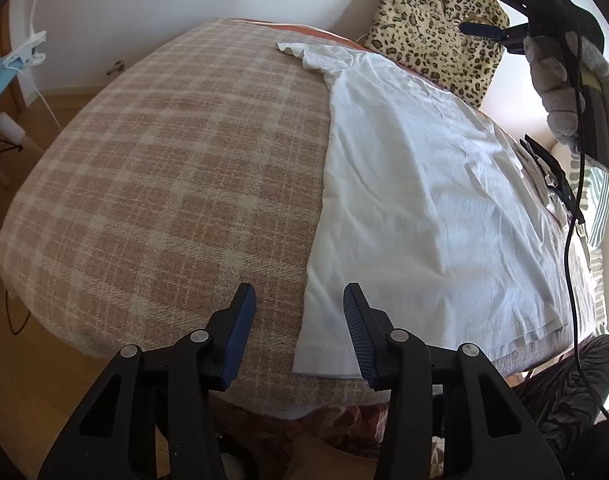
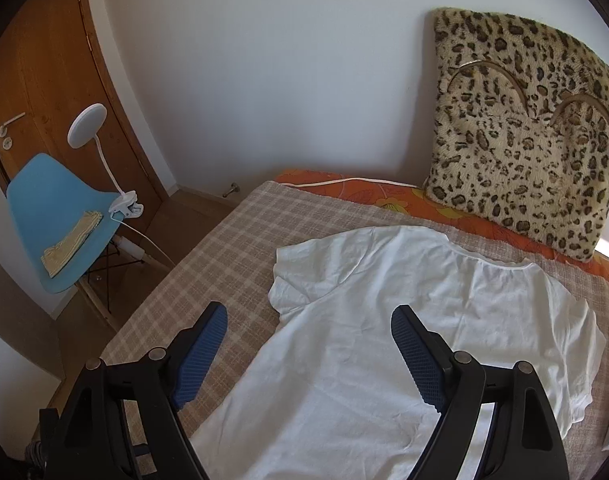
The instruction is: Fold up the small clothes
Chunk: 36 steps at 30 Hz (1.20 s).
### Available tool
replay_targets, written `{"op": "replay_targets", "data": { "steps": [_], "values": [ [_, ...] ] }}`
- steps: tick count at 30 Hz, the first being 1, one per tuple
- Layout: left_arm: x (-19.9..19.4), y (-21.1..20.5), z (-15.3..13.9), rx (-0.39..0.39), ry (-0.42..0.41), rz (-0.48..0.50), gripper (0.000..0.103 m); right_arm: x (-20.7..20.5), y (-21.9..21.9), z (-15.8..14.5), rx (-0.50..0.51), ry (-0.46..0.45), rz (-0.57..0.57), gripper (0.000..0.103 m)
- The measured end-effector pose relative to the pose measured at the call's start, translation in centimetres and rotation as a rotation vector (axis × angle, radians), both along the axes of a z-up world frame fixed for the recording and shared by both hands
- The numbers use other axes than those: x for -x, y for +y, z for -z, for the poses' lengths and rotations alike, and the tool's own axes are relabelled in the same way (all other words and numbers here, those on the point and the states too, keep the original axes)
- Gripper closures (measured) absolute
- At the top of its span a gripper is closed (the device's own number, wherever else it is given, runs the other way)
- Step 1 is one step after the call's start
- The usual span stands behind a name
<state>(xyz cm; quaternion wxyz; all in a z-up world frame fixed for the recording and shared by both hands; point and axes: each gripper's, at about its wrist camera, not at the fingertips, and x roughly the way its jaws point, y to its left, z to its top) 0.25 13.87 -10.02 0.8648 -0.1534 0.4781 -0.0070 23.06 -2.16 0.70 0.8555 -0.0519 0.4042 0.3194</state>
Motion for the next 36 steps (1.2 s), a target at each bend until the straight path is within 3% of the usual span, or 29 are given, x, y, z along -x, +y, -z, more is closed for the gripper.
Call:
{"op": "replay_targets", "data": {
  "steps": [5, 10, 20, 26, 30, 35, 36],
  "values": [
    [0.0, 0.1, 0.0, 0.028, -0.009, 0.008, 0.061, -3.6, 5.2, 3.0, 0.053, 0.051, -0.034, 0.02],
    [-0.4, -0.4, 0.0, 0.073, -0.01, 0.036, 0.073, -6.8, 10.1, 6.7, 0.095, 0.112, -0.046, 0.025],
    [-0.7, 0.4, 0.5, 0.155, -0.018, 0.03, 0.089, -10.5, 17.3, 12.3, 0.213, 0.119, -0.065, 0.034],
    [-0.5, 0.5, 0.4, 0.16, -0.021, 0.027, 0.095, -10.9, 18.7, 14.0, 0.317, 0.078, -0.056, 0.04],
    [-0.6, 0.5, 0.5, 0.171, -0.028, 0.028, 0.096, -11.6, 18.5, 14.7, 0.343, 0.092, -0.039, 0.056],
    [-0.5, -0.1, 0.4, 0.157, -0.041, 0.044, 0.098, -11.6, 18.5, 15.0, 0.375, 0.059, -0.031, 0.064],
    [-0.5, -0.1, 0.4, 0.156, -0.041, 0.043, 0.098, -11.6, 18.5, 14.9, 0.382, 0.051, -0.025, 0.07]
  ]
}}
